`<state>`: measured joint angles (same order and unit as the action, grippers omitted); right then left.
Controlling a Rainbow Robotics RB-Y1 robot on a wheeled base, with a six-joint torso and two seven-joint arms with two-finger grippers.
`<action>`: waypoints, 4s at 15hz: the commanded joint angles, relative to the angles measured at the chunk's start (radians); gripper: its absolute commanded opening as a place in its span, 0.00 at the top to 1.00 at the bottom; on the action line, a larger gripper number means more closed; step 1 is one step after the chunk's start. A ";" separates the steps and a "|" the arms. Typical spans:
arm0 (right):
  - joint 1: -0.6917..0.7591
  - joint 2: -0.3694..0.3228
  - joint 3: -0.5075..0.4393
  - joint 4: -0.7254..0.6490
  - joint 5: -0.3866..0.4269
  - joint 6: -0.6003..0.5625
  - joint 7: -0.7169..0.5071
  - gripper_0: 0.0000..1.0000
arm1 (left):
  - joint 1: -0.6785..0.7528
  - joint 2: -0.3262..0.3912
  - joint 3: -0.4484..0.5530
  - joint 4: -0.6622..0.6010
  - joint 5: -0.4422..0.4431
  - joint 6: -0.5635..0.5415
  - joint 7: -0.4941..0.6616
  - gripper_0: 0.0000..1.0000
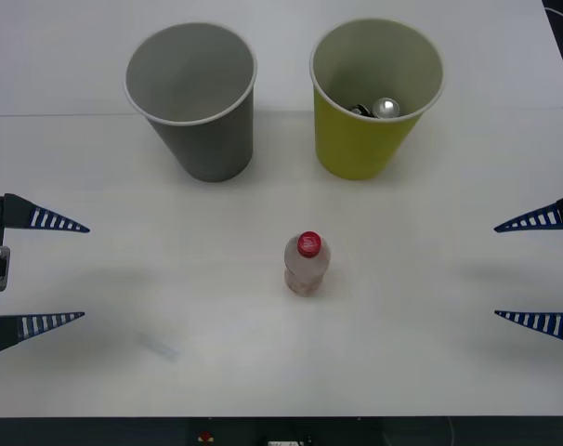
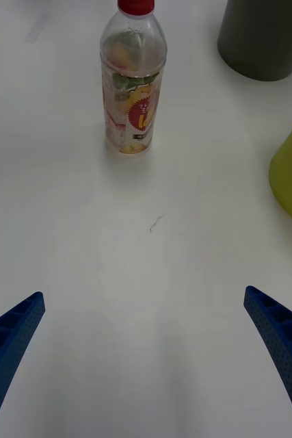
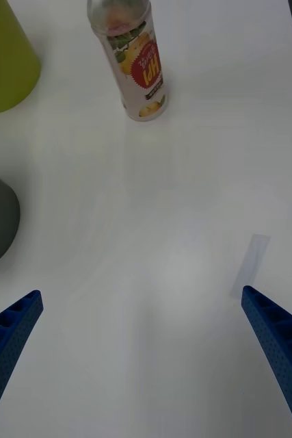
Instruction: Put the can into the green bin and the plastic bottle into the gray bin
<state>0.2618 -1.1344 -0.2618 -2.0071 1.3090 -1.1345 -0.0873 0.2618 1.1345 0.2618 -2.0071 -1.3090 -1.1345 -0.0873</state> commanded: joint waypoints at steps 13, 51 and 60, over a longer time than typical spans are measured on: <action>0.007 0.128 0.018 0.033 0.021 -0.001 0.040 0.00 | 0.000 0.000 0.000 0.000 0.000 0.000 0.000 0.00; -0.328 0.725 0.335 0.623 -0.109 0.005 0.491 0.00 | 0.000 0.000 0.000 0.000 0.000 0.000 0.000 0.00; -0.354 0.775 0.432 0.623 -0.111 0.119 0.506 0.00 | 0.000 0.000 0.000 0.000 0.000 0.000 0.000 0.00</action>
<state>-0.0897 -0.3636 0.1587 -1.3833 1.1991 -1.0285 0.4154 0.2618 1.1345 0.2618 -2.0071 -1.3090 -1.1345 -0.0873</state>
